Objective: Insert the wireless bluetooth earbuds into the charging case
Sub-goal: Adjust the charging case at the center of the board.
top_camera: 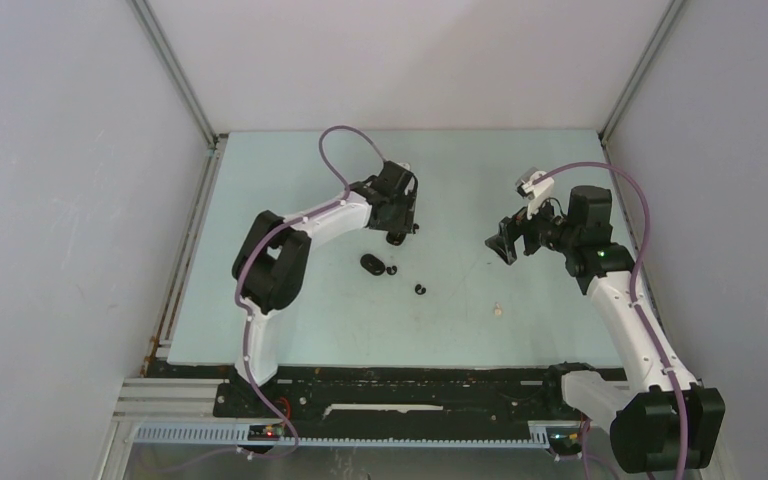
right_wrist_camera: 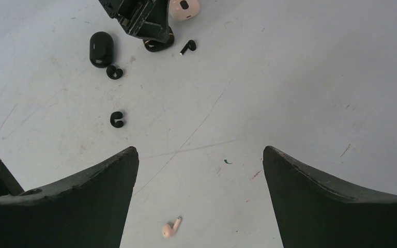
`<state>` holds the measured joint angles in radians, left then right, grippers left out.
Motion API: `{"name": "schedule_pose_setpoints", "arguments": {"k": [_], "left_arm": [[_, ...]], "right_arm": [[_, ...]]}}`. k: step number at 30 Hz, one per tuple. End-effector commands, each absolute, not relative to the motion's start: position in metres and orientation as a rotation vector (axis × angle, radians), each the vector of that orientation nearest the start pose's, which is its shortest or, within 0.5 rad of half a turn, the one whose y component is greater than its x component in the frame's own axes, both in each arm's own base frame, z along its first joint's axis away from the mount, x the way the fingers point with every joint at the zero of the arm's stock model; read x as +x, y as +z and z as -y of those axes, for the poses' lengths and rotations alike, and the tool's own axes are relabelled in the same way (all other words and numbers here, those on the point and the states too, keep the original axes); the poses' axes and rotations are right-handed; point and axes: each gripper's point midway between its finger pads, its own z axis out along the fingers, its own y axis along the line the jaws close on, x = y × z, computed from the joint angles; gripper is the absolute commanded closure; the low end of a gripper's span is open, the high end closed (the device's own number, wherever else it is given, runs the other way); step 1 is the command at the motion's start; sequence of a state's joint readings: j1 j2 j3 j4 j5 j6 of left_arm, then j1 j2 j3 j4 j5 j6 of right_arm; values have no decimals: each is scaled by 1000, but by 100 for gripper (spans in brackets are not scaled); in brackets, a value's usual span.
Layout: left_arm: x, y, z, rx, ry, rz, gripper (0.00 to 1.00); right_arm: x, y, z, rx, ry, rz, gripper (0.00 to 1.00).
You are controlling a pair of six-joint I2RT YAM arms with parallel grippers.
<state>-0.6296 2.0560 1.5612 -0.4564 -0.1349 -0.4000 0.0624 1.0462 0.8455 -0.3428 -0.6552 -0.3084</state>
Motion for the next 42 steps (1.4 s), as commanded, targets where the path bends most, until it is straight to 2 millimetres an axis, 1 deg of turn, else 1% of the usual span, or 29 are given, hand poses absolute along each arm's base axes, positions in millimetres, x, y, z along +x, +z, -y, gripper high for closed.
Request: {"name": "schedule_pose_setpoints", "arguments": {"k": [1, 5, 10, 12, 15, 17, 20, 23, 25, 28, 30, 34, 37, 42], "left_arm": [[408, 61, 297, 278, -274, -2524, 37], [395, 62, 306, 280, -341, -2549, 37], [369, 64, 323, 312, -425, -2601, 37], [358, 66, 333, 343, -477, -2611, 37], [350, 68, 344, 390, -523, -2612, 37], [349, 71, 343, 401, -515, -2605, 37], [353, 82, 331, 411, -428, -2578, 38], [362, 94, 312, 418, -303, -2536, 37], [369, 101, 300, 418, -219, -2514, 35], [378, 104, 291, 416, -178, -2503, 31], [389, 106, 283, 373, -169, -2511, 28], [410, 100, 278, 299, -211, -2545, 27], [419, 97, 284, 290, -265, -2557, 27], [432, 89, 291, 298, -301, -2579, 27]], "right_arm": [[306, 209, -115, -760, 513, -1875, 8], [306, 207, -115, -762, 511, -1879, 8], [306, 206, -116, -766, 510, -1881, 8], [306, 205, -116, -768, 509, -1883, 8], [307, 204, -117, -771, 508, -1885, 8], [307, 205, -117, -773, 507, -1884, 8], [306, 204, -116, -770, 504, -1886, 8], [306, 205, -116, -770, 503, -1882, 8], [306, 206, -116, -770, 504, -1882, 8], [306, 205, -117, -771, 506, -1883, 8], [306, 205, -117, -771, 507, -1884, 8], [306, 204, -116, -769, 506, -1887, 8], [307, 205, -115, -767, 501, -1887, 8], [307, 203, -114, -763, 503, -1892, 8]]}}
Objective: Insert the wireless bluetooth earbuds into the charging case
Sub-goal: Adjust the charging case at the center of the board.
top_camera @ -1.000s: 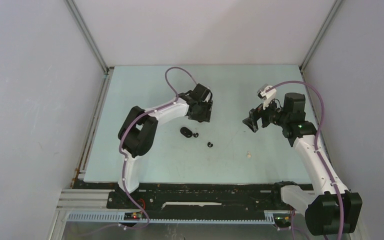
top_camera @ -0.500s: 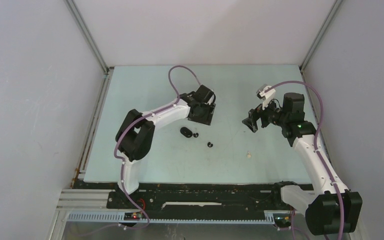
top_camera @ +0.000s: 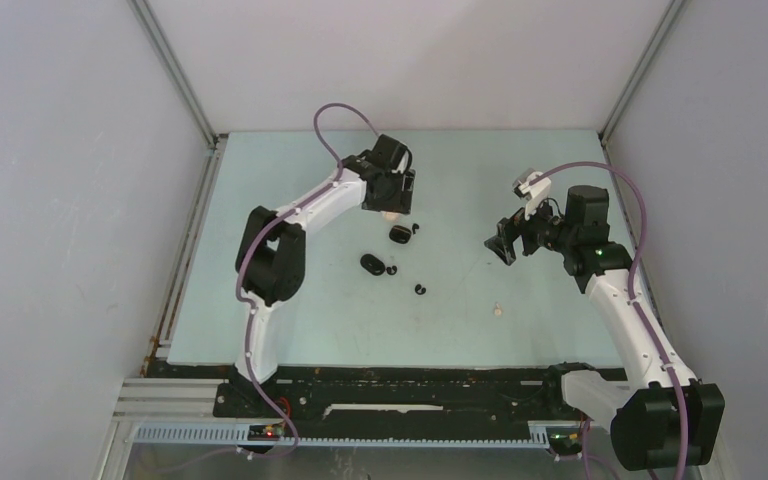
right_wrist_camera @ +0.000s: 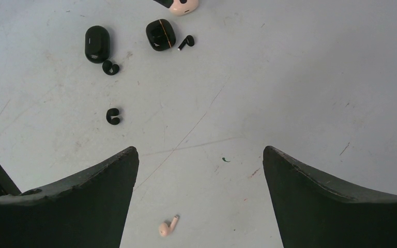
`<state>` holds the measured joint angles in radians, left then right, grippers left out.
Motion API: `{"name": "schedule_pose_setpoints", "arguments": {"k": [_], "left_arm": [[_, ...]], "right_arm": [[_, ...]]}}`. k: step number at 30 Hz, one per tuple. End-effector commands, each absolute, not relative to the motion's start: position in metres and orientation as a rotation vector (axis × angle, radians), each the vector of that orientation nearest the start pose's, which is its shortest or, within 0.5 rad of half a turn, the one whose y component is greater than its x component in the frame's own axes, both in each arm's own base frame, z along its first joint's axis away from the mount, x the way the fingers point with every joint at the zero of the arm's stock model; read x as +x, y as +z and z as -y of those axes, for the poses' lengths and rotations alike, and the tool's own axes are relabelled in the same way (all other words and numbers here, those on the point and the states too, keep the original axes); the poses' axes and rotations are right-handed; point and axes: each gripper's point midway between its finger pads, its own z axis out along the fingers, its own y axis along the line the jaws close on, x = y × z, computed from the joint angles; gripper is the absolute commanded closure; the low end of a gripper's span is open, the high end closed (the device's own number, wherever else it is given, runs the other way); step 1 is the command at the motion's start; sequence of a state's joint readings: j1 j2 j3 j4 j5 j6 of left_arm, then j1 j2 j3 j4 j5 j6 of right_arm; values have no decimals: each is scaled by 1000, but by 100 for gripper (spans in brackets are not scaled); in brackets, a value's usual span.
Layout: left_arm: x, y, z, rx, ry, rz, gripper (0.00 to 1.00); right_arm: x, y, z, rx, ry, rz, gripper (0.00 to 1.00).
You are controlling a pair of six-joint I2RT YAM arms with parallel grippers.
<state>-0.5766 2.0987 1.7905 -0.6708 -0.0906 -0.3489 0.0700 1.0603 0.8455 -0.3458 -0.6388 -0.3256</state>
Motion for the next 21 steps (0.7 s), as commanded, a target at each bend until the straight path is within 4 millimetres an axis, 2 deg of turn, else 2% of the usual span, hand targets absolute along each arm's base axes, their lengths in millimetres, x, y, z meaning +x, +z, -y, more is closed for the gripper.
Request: {"name": "schedule_pose_setpoints", "arguments": {"k": [1, 5, 8, 14, 21], "left_arm": [[435, 90, 294, 296, -314, -2575, 27], [444, 85, 304, 295, -399, -2577, 29], [443, 76, 311, 290, -472, -2600, 32], [425, 57, 319, 306, -572, -2663, 37], [403, 58, 317, 277, -593, -2662, 37]], "right_arm": [[307, 203, -114, -764, 502, -1892, 8], [308, 202, -114, -766, 503, -1896, 8], [308, 200, -114, -766, 503, -1900, 8], [308, 199, -114, -768, 501, -1904, 8], [308, 199, -115, -774, 501, -1904, 8]]}}
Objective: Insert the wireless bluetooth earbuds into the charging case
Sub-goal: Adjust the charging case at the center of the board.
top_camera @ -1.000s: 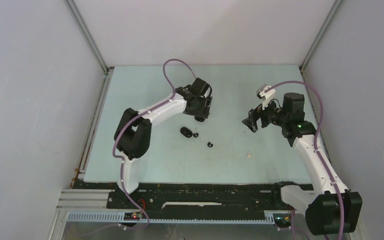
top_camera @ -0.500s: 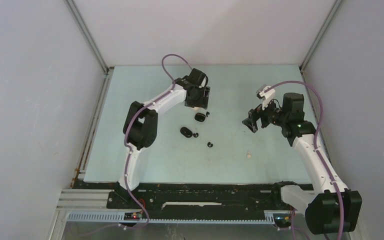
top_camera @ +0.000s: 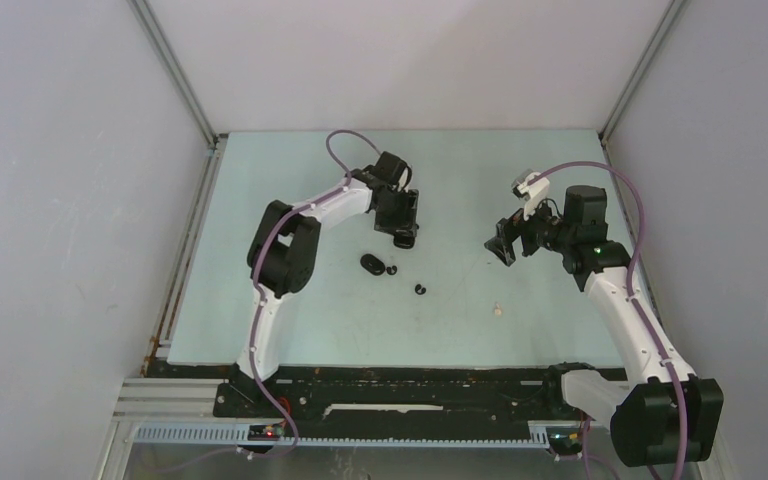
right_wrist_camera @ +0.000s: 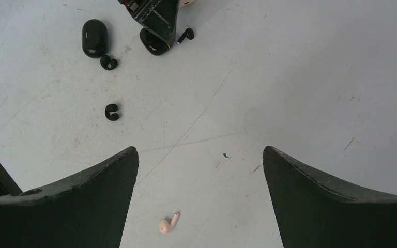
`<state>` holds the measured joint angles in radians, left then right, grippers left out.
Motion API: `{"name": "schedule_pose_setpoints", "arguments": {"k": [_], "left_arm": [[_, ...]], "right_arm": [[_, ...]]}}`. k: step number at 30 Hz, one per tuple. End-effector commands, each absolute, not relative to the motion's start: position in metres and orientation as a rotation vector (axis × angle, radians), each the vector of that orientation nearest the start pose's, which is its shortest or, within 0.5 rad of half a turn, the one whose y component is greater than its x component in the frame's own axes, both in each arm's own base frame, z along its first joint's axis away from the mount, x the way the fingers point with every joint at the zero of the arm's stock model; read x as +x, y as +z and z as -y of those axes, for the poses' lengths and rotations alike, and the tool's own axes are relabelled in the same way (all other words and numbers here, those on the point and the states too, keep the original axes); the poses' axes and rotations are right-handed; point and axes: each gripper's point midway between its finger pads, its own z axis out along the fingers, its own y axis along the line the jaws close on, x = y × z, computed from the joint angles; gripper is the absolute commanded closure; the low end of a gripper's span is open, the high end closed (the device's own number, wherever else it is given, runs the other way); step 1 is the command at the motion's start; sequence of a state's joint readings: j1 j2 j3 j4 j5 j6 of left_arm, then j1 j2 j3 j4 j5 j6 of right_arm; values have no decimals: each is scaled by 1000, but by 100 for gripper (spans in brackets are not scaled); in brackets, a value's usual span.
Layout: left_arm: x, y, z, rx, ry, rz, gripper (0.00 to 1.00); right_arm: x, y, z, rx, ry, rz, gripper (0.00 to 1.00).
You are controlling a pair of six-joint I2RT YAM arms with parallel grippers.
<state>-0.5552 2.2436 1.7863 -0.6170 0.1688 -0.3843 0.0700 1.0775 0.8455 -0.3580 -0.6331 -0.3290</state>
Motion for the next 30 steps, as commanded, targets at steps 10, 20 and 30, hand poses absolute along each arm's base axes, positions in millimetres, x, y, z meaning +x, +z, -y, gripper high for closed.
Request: {"name": "schedule_pose_setpoints", "arguments": {"k": [10, 20, 30], "left_arm": [[385, 66, 309, 471, -553, -2600, 34], [401, 106, 299, 933, -343, -2371, 32], [408, 111, 333, 1167, -501, -2270, 31]], "right_arm": [[308, 195, -118, -783, 509, -1913, 8], [307, 195, -118, -785, 513, -1912, 7], [308, 195, -115, -775, 514, -1917, 7]]}}
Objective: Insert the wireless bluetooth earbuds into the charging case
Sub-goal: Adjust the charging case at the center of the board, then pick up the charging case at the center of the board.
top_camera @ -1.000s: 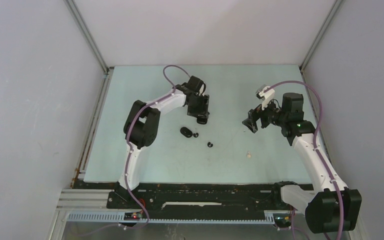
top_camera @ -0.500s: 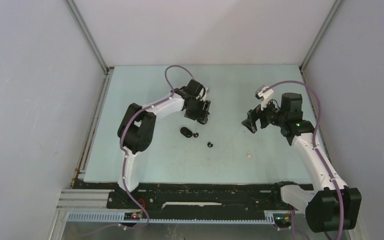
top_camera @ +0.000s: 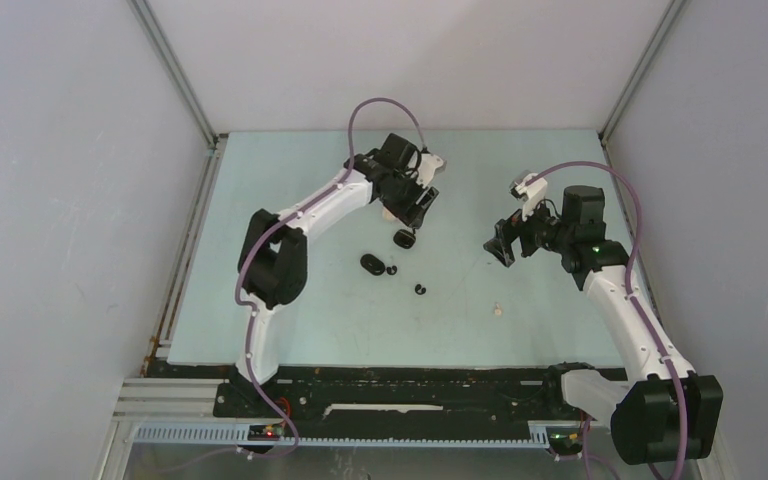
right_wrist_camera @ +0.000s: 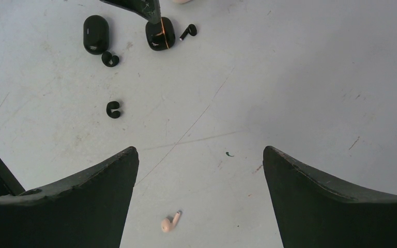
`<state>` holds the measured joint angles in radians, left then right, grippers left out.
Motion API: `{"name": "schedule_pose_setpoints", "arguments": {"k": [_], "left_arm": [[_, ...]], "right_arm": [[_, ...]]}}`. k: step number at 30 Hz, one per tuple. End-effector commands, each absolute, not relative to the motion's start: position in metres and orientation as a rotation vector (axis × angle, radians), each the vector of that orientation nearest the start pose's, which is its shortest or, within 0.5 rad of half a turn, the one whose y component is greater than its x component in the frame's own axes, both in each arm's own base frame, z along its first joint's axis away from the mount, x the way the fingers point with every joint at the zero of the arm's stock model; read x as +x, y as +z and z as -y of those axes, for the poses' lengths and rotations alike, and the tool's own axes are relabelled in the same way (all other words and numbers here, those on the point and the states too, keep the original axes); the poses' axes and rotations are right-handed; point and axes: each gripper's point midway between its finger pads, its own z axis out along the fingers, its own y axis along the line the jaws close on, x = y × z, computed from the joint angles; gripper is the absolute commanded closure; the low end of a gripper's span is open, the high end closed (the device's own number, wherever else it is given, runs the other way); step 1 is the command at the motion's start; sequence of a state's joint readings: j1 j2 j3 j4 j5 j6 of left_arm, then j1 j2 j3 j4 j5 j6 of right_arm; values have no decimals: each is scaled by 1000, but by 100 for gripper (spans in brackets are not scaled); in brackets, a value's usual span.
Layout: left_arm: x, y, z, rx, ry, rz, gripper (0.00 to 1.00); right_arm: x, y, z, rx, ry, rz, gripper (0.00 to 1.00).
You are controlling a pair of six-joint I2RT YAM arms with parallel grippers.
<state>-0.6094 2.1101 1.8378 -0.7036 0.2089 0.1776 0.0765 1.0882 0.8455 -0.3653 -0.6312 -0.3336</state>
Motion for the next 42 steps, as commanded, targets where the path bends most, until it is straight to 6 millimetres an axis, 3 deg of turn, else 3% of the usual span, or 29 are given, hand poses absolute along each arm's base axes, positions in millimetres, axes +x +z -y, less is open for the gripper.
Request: {"name": "schedule_pose_setpoints", "arguments": {"k": [1, 5, 9, 18, 22, 33, 39, 42], "left_arm": [[412, 110, 335, 1167, -504, -2272, 31], [415, 95, 341, 1165, -543, -2311, 31], [406, 83, 347, 1135, -692, -2342, 30], [406, 57, 324, 1092, -556, -2437, 29], [394, 49, 311, 1161, -523, -2444, 29], [358, 51, 311, 1243, -663, -2403, 28], [344, 36, 312, 1355, -560, -2399, 30], [356, 33, 309, 1358, -389, -2374, 31]], "right_arm": [[308, 194, -116, -776, 517, -1919, 8], [308, 192, -115, -774, 519, -1925, 8], [308, 193, -115, -775, 516, -1928, 7], [309, 191, -115, -780, 525, -1940, 8], [308, 192, -115, -779, 522, -1938, 8], [307, 194, -117, -785, 530, -1933, 8], [307, 194, -117, -788, 535, -1936, 8], [307, 194, -117, -788, 532, -1935, 8]]}}
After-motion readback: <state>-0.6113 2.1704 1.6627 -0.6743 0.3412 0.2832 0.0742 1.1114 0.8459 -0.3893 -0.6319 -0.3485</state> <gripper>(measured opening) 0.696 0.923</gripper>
